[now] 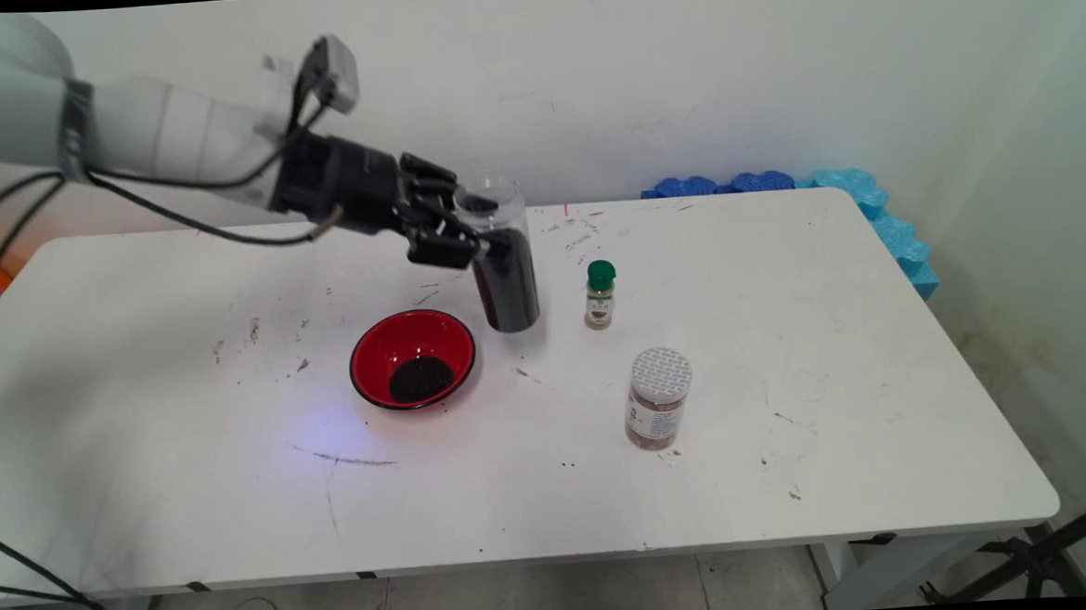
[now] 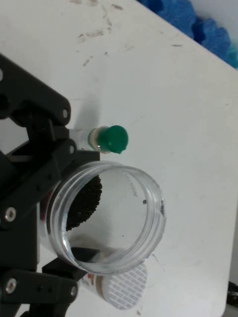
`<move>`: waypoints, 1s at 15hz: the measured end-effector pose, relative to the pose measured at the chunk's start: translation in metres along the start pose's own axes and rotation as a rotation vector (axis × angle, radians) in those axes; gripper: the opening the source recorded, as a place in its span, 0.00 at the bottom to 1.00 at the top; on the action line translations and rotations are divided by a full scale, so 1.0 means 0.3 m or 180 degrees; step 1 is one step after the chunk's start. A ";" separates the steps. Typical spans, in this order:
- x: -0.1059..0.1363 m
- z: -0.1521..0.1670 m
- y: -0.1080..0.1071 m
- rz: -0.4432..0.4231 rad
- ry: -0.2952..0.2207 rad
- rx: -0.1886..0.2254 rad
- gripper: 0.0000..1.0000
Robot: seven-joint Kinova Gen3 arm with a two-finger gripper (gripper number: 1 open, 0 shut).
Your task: Place the picked object on the table
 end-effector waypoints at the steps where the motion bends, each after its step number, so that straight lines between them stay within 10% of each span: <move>1: -0.017 0.021 0.000 -0.0004 -0.0010 0.0001 0.00; 15: -0.168 0.222 0.012 -0.0089 -0.0123 -0.0046 0.00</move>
